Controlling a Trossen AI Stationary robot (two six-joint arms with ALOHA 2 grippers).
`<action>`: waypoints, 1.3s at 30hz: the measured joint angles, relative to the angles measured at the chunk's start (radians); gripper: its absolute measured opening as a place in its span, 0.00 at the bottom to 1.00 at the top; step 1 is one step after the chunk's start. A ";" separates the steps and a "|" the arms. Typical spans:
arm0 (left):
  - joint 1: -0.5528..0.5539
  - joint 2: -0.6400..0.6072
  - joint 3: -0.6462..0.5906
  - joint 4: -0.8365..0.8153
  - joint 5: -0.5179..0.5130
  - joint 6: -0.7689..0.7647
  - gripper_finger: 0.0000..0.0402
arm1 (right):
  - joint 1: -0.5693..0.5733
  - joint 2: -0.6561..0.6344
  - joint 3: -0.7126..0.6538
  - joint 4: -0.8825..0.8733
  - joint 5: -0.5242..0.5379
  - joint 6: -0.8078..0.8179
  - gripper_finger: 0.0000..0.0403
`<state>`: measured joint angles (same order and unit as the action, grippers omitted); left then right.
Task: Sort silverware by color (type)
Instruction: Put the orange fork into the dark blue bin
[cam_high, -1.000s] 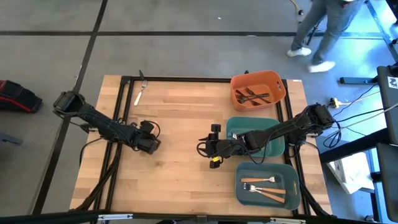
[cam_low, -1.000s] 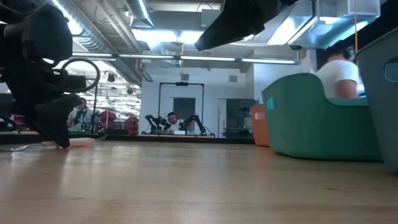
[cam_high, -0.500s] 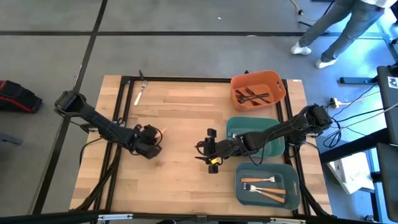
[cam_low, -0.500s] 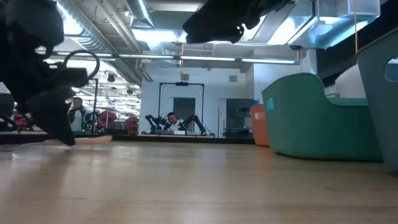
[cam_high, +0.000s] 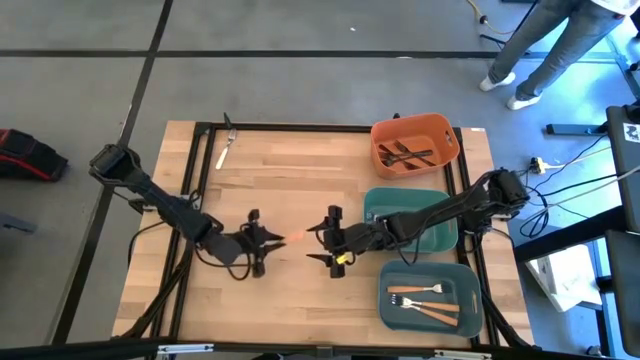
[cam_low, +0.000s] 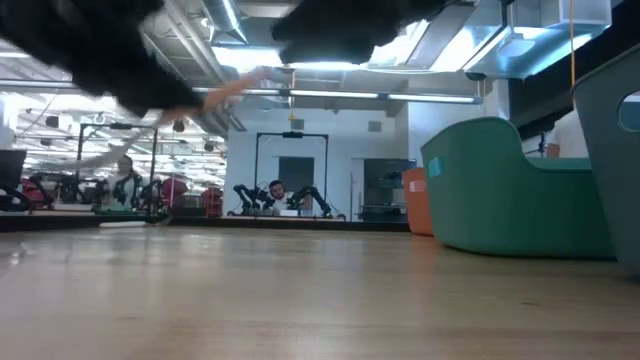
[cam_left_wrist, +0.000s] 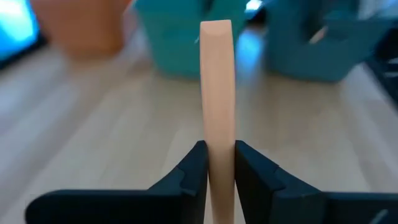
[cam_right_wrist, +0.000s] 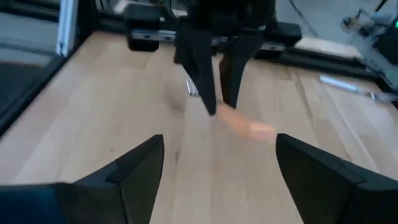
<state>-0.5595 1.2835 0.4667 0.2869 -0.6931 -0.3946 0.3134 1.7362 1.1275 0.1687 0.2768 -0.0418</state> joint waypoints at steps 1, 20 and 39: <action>-0.005 0.000 0.000 0.048 0.001 0.054 0.15 | 0.000 0.004 0.000 0.020 0.000 -0.009 0.72; -0.007 0.068 0.000 0.258 0.029 0.272 0.15 | 0.000 0.100 0.000 0.283 -0.026 -0.092 0.56; -0.006 0.066 0.000 0.290 0.035 0.274 0.21 | -0.008 0.100 0.000 0.266 -0.081 -0.135 0.12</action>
<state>-0.5655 1.3499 0.4671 0.5767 -0.6583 -0.1211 0.3058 1.8366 1.1278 0.4351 0.1958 -0.1771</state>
